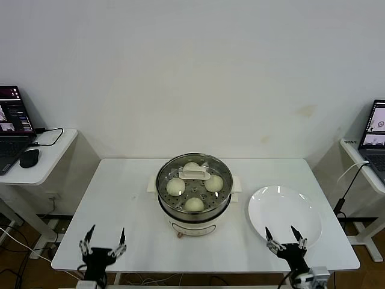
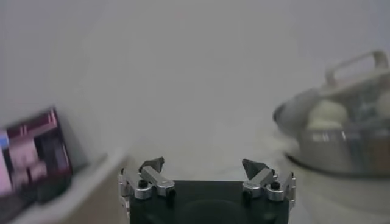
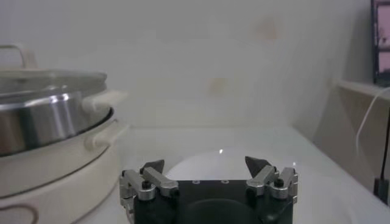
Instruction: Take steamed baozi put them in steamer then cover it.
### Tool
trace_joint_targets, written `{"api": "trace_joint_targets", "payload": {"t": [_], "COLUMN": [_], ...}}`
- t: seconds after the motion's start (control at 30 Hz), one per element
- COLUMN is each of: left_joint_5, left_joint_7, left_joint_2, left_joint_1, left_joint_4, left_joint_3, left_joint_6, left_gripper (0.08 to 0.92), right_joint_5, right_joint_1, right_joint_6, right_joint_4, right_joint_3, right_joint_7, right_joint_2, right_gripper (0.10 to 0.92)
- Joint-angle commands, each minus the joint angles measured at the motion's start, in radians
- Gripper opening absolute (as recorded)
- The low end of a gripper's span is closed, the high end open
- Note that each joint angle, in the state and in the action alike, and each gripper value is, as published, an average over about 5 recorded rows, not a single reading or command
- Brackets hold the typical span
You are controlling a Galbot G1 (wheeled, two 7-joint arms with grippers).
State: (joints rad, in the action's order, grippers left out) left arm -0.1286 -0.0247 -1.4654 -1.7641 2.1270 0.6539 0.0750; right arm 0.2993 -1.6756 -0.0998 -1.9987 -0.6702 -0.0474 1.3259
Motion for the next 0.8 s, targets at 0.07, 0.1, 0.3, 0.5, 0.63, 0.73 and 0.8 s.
{"api": "trace_joint_targets", "payload": {"t": [0.07, 0.1, 0.3, 0.5, 0.63, 0.73, 0.8], "left_joint_5": [0.077, 0.086, 0.124, 0.114, 0.101, 0.092, 0.087], "left_joint_7": [-0.009, -0.006, 0.011, 0.021, 0.032, 0.036, 0.036], "left_joint_2": [-0.028, -0.030, -0.041, -0.050, -0.057, -0.060, -0.061], "left_joint_1": [-0.146, -0.146, -0.154, -0.165, -0.171, -0.173, -0.173], "left_joint_4": [0.000, 0.007, 0.058, 0.085, 0.100, 0.101, 0.099], "left_joint_3": [-0.005, -0.005, -0.012, -0.017, -0.017, -0.016, -0.016], "left_joint_6": [0.006, 0.017, 0.051, 0.051, 0.052, 0.051, 0.050], "left_gripper": [0.823, 0.823, 0.823, 0.823, 0.823, 0.823, 0.823], "right_joint_5": [0.040, 0.039, 0.004, -0.024, -0.029, -0.031, -0.031], "right_joint_1": [-0.089, -0.091, -0.114, -0.116, -0.111, -0.106, -0.104], "right_joint_6": [-0.002, -0.003, 0.002, 0.002, 0.003, 0.004, 0.004], "right_joint_4": [-0.061, -0.068, -0.082, -0.086, -0.077, -0.069, -0.068], "right_joint_3": [0.026, 0.028, 0.057, 0.071, 0.073, 0.073, 0.072], "right_joint_7": [0.070, 0.068, 0.061, 0.055, 0.049, 0.045, 0.044], "right_joint_2": [-0.091, -0.085, -0.061, -0.050, -0.046, -0.047, -0.048], "right_gripper": [0.823, 0.823, 0.823, 0.823, 0.823, 0.823, 0.823]}}
